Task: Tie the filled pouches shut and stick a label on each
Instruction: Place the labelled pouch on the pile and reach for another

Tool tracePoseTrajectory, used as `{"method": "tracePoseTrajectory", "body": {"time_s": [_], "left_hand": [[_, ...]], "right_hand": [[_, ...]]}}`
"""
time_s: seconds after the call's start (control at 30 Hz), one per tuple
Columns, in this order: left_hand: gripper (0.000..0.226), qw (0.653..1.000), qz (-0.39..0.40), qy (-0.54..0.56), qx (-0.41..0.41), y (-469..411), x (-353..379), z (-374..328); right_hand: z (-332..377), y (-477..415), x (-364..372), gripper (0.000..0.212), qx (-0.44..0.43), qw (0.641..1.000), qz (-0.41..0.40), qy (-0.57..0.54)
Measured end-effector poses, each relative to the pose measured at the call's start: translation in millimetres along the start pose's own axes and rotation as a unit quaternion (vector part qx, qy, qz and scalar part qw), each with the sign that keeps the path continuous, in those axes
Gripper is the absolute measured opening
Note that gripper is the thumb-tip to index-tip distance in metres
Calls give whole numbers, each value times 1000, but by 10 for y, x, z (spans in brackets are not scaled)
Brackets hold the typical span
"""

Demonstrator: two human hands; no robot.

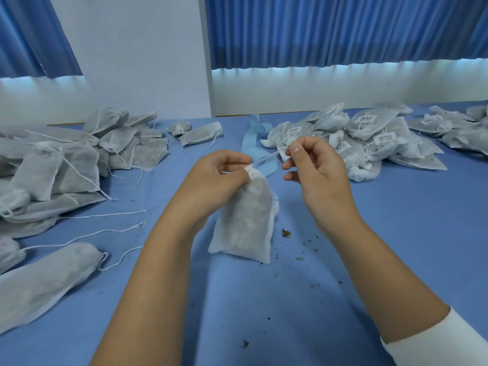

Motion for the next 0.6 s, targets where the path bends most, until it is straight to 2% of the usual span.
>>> {"method": "tracePoseTrajectory", "body": {"time_s": [0.17, 0.3, 0.4, 0.47, 0.53, 0.6], "left_hand": [[20, 985, -125, 115, 2, -30, -144, 4], [16, 965, -173, 195, 23, -10, -158, -30], [15, 957, -182, 221, 32, -1, -95, -39], [14, 957, -187, 218, 33, -7, -54, -32], [16, 962, -169, 212, 27, -14, -38, -23], [30, 968, -127, 217, 4, -34, -48, 0]], "right_hand": [[43, 115, 130, 15, -77, 990, 102, 65], [-23, 197, 248, 17, -59, 978, 176, 95], [-54, 224, 296, 9, -46, 974, 201, 97], [-53, 226, 292, 5, -49, 975, 189, 105], [-44, 216, 271, 6, -48, 979, 169, 107], [-28, 193, 245, 7, -42, 982, 154, 97]]}}
Point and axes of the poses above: each hand's wrist, its own y-axis away from the middle knuckle, its own x-axis out of the palm, z = x × y, the point moved 3 cm from there along -y, towards the middle knuckle, and after that the axes turned 1 degree about -y, right-handed, at the moved point
